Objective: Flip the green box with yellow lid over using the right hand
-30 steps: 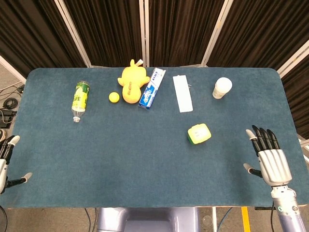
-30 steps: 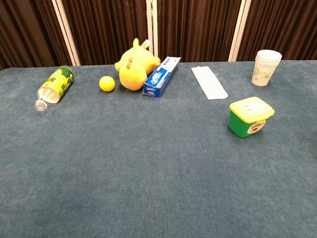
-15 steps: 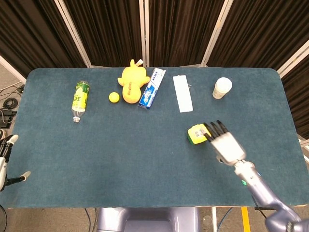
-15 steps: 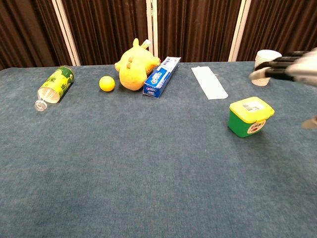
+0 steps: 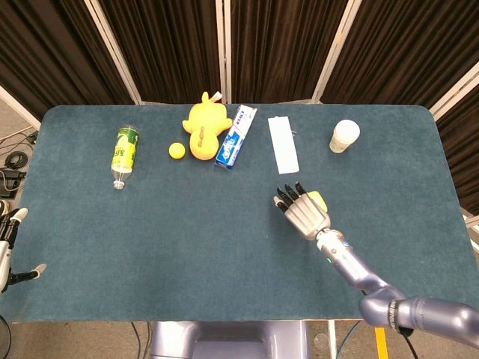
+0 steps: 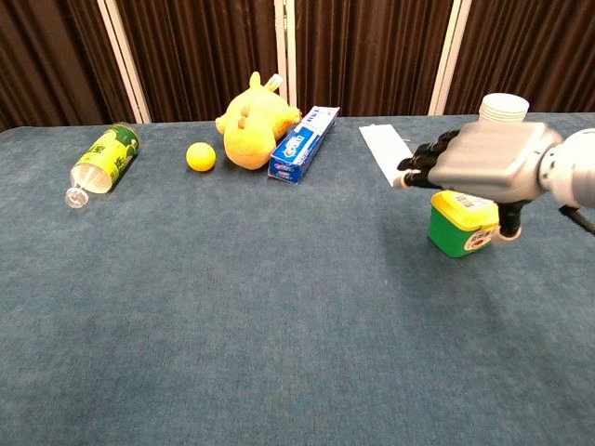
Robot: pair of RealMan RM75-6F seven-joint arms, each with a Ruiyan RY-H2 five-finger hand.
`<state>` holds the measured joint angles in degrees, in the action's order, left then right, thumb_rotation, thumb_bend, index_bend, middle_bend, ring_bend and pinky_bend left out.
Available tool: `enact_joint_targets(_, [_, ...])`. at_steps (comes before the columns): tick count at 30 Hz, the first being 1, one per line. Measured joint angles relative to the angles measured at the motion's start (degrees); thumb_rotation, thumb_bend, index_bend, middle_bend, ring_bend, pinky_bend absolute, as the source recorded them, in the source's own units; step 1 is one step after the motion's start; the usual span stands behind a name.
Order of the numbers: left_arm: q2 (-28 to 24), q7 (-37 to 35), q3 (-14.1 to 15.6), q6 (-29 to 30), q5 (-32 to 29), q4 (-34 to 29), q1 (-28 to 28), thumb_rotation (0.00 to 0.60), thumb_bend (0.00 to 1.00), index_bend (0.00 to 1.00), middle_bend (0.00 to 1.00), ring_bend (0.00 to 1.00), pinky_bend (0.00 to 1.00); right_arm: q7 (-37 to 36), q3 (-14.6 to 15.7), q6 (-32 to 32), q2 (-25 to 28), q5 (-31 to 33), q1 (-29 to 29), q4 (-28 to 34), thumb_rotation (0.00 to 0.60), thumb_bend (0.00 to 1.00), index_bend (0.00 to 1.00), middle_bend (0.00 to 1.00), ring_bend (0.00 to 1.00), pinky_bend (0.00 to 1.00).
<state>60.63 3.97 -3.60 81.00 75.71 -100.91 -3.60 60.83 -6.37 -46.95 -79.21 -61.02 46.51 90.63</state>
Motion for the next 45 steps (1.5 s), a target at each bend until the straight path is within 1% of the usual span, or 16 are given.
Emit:
enact_joint_targets(4, [-0.1,-0.3,0.0,0.0,-0.1,0.1,0.1,0.600,0.00,0.00,0.00,0.00,0.00,5.6,1.3,-0.6,-3.2,4.4,2.1,-2.1,0.600,0.00,0.00,0.02,0.00,0.22])
enact_joint_targets(7, [-0.2,-0.7,0.0,0.0,0.0,0.1,0.1,0.600,0.00,0.00,0.00,0.00,0.00,9.5,2.5,-1.8,-5.2,6.9,3.5,-4.1,0.600,0.00,0.01,0.11,0.05,0.37])
enact_joint_targets(8, [-0.3,-0.9,0.0,-0.1,0.0,0.1,0.1,0.600,0.00,0.00,0.00,0.00,0.00,10.8,3.1,-2.4,-6.0,7.6,4.1,-5.0,0.600,0.02,0.03,0.14,0.08,0.43])
enact_joint_targets(9, [-0.3,-0.9,0.0,-0.1,0.0,0.1,0.1,0.600,0.00,0.00,0.00,0.00,0.00,11.6,3.5,-2.8,-6.6,7.9,4.5,-5.6,0.600,0.03,0.04,0.16,0.10,0.45])
enact_joint_targets(12, [-0.4,-1.1,0.0,-0.1,0.0,0.2,0.1,0.600,0.00,0.00,0.00,0.00,0.00,12.5,4.7,-3.8,-7.4,7.4,5.2,-7.0,0.600,0.11,0.09,0.23,0.18,0.54])
enact_joint_targets(15, [-0.4,-1.2,0.1,-0.1,0.0,0.2,0.1,0.600,0.00,0.00,0.00,0.00,0.00,13.2,5.8,-4.6,-7.9,5.5,5.4,-8.9,0.600,0.26,0.22,0.40,0.35,0.66])
enact_joint_targets(17, [-0.4,-1.3,0.1,-0.2,0.1,0.2,0.1,0.600,0.00,0.00,0.00,0.00,0.00,13.0,6.4,-5.0,-8.3,4.3,5.4,-10.7,0.600,0.36,0.29,0.46,0.42,0.71])
enact_joint_targets(18, [-0.4,-1.3,0.1,-0.2,0.1,0.2,0.1,0.600,0.00,0.00,0.00,0.00,0.00,12.6,6.5,-5.0,-8.5,4.0,5.4,-11.3,0.600,0.41,0.32,0.48,0.45,0.72])
enact_joint_targets(20, [-0.4,-1.3,0.2,-0.2,0.1,0.2,0.1,0.600,0.00,0.00,0.00,0.00,0.00,10.9,6.7,-5.1,-8.6,3.0,5.3,-12.0,0.600,0.47,0.35,0.51,0.48,0.74])
enact_joint_targets(22, [-0.4,-1.3,0.2,-0.2,0.1,0.2,0.1,0.600,0.00,0.00,0.00,0.00,0.00,8.7,6.8,-5.3,-8.5,1.6,5.2,-12.4,0.600,0.49,0.38,0.52,0.49,0.74])
enact_joint_targets(25, [-0.4,-1.3,0.2,-0.4,0.2,0.2,0.0,0.600,0.00,0.00,0.00,0.00,0.00,2.9,6.5,-6.0,-8.0,-1.5,4.8,-12.6,0.600,0.50,0.39,0.53,0.50,0.74])
enact_joint_targets(27, [-0.5,-1.4,0.3,-0.3,0.2,0.1,0.0,0.600,0.00,0.00,0.00,0.00,0.00,-3.0,5.8,-6.7,-7.3,-3.3,4.3,-12.3,0.600,0.50,0.39,0.53,0.50,0.74])
enact_joint_targets(32, [-0.5,-1.4,0.4,-0.3,0.6,-0.2,0.0,0.600,0.00,0.00,0.00,0.00,0.00,-21.7,3.8,-7.9,-5.6,-7.1,2.7,-10.9,0.600,0.54,0.39,0.53,0.50,0.74])
enact_joint_targets(34, [-0.6,-1.4,0.5,-0.2,0.8,-0.3,0.0,0.600,0.00,0.00,0.00,0.00,0.00,-28.8,3.1,-8.4,-5.0,-8.4,2.1,-10.3,0.600,0.54,0.39,0.53,0.50,0.74])
enact_joint_targets(40, [-0.6,-1.6,0.7,-0.1,1.3,-0.5,0.1,0.600,0.00,0.00,0.00,0.00,0.00,-53.2,1.3,-9.4,-3.7,-12.1,-0.9,-8.3,0.600,0.54,0.39,0.53,0.50,0.73])
enact_joint_targets(45, [-0.7,-1.7,0.8,0.0,1.6,-0.5,0.1,0.600,0.00,0.00,0.00,0.00,0.00,-67.3,0.7,-9.6,-3.1,-15.1,-3.3,-8.0,0.600,0.54,0.39,0.53,0.50,0.72])
